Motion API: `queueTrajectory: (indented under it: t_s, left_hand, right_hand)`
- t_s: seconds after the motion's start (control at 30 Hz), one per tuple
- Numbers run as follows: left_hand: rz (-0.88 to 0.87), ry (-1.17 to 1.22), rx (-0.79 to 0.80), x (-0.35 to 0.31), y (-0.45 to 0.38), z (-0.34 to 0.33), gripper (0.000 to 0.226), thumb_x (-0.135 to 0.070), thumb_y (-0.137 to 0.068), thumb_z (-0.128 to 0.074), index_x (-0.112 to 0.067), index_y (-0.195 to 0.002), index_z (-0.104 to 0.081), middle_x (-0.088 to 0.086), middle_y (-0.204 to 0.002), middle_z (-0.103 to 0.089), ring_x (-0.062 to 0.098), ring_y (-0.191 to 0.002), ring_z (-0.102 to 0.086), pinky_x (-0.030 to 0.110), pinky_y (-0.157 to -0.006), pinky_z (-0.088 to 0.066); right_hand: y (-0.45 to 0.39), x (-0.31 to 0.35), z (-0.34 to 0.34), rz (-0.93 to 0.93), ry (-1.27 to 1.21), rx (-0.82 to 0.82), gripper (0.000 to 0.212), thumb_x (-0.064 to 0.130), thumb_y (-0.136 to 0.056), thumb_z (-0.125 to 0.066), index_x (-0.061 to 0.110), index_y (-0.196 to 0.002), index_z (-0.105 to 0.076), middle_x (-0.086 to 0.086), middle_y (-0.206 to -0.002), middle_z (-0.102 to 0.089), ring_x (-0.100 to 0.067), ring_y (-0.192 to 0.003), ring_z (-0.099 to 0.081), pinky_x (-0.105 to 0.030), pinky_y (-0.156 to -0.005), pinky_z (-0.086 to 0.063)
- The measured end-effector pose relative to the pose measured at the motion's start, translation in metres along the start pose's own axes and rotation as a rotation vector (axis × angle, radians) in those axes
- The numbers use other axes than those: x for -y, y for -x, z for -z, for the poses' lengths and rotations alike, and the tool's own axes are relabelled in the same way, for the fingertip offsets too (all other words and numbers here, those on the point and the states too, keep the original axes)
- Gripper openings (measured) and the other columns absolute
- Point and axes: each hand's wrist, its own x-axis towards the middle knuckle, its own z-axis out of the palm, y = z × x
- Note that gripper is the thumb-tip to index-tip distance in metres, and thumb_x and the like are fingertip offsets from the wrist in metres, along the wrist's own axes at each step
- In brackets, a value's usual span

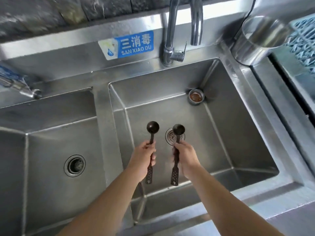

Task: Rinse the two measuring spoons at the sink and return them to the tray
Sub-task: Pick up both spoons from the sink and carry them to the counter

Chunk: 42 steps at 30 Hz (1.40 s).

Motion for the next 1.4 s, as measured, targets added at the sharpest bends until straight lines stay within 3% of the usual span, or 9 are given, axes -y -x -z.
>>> queueTrajectory:
  t_s: [0.13, 0.23, 0.4, 0.57, 0.7, 0.8, 1.03, 1.23, 1.4]
  left_hand:
    - [0.018, 0.234, 0.02, -0.026, 0.038, 0.011, 0.023, -0.018, -0.101, -0.042, -0.01, -0.1, -0.064, -0.002, -0.06, -0.055, 0.009, -0.047, -0.043, 0.021, -0.04, -0.034]
    - [0.056, 0.262, 0.029, -0.035, 0.057, 0.02, 0.015, -0.012, -0.098, -0.048, -0.008, -0.098, -0.062, 0.001, -0.06, -0.055, 0.012, -0.05, -0.045, 0.025, -0.044, -0.038]
    - [0.033, 0.0, -0.053, -0.031, 0.077, 0.032, 0.003, -0.007, -0.091, -0.061, -0.009, -0.089, -0.061, 0.003, -0.057, -0.062, 0.016, -0.054, -0.058, 0.03, -0.055, -0.048]
    - [0.024, -0.127, -0.113, -0.02, 0.092, 0.048, 0.004, -0.01, -0.089, -0.065, -0.013, -0.087, -0.066, 0.003, -0.061, -0.068, 0.02, -0.065, -0.065, 0.035, -0.069, -0.049]
    - [-0.029, -0.155, -0.077, -0.02, 0.114, 0.062, 0.007, -0.009, -0.088, -0.066, -0.007, -0.095, -0.067, 0.003, -0.059, -0.067, 0.018, -0.06, -0.064, 0.033, -0.065, -0.046]
    - [-0.075, -0.191, -0.004, -0.019, 0.138, 0.071, 0.007, -0.011, -0.088, -0.068, -0.007, -0.094, -0.067, 0.002, -0.058, -0.068, 0.018, -0.059, -0.063, 0.035, -0.067, -0.047]
    - [-0.181, -0.458, 0.347, 0.016, 0.199, 0.089, 0.012, -0.011, -0.085, -0.07, -0.02, -0.077, -0.072, -0.003, -0.059, -0.067, 0.01, -0.056, -0.063, 0.022, -0.048, -0.046]
    - [-0.209, -0.697, 0.611, 0.068, 0.266, 0.083, 0.009, -0.018, -0.084, -0.072, -0.019, -0.075, -0.069, 0.0, -0.061, -0.067, 0.007, -0.049, -0.059, 0.019, -0.04, -0.039]
    - [-0.153, -0.871, 0.812, 0.124, 0.328, 0.07, 0.004, -0.015, -0.086, -0.071, -0.012, -0.084, -0.068, -0.003, -0.063, -0.067, 0.008, -0.058, -0.065, 0.022, -0.042, -0.045]
  right_hand:
    - [0.036, 0.014, 0.0, 0.018, -0.174, 0.074, 0.019, 0.007, -0.094, -0.043, 0.008, -0.089, -0.061, 0.0, -0.055, -0.051, -0.017, -0.036, -0.04, -0.022, -0.037, -0.028]
    - [0.052, 0.019, -0.006, 0.012, -0.253, 0.089, 0.026, 0.016, -0.098, -0.043, 0.011, -0.092, -0.068, 0.002, -0.058, -0.056, -0.013, -0.038, -0.04, -0.021, -0.037, -0.031]
    - [0.074, 0.02, -0.02, 0.149, 0.114, -0.002, 0.027, 0.009, -0.085, -0.066, 0.019, -0.062, -0.074, -0.001, -0.051, -0.06, -0.016, -0.046, -0.052, -0.027, -0.045, -0.043]
    - [0.086, 0.001, -0.033, 0.156, 0.251, -0.109, 0.026, 0.013, -0.08, -0.068, 0.03, -0.061, -0.076, -0.001, -0.05, -0.067, -0.015, -0.051, -0.06, -0.038, -0.065, -0.054]
    - [0.105, -0.019, -0.041, 0.197, 0.297, -0.142, 0.021, 0.018, -0.079, -0.066, 0.028, -0.063, -0.075, -0.001, -0.051, -0.068, -0.017, -0.053, -0.059, -0.039, -0.065, -0.053]
    - [0.131, -0.037, -0.041, 0.225, 0.227, -0.175, 0.015, 0.019, -0.079, -0.065, 0.02, -0.068, -0.075, -0.002, -0.052, -0.066, -0.013, -0.045, -0.053, -0.026, -0.047, -0.042]
    - [0.236, -0.106, -0.045, 0.32, 0.027, -0.379, 0.011, 0.013, -0.079, -0.073, 0.013, -0.069, -0.075, 0.0, -0.05, -0.062, -0.013, -0.047, -0.053, -0.028, -0.05, -0.044]
    - [0.347, -0.194, -0.025, 0.359, -0.384, -0.578, 0.019, 0.02, -0.079, -0.072, 0.002, -0.075, -0.067, -0.01, -0.059, -0.062, -0.02, -0.053, -0.051, -0.024, -0.047, -0.039]
    - [0.436, -0.272, -0.008, 0.369, -0.653, -0.826, 0.013, 0.013, -0.081, -0.074, 0.017, -0.069, -0.073, -0.004, -0.053, -0.058, -0.014, -0.045, -0.048, -0.021, -0.04, -0.036]
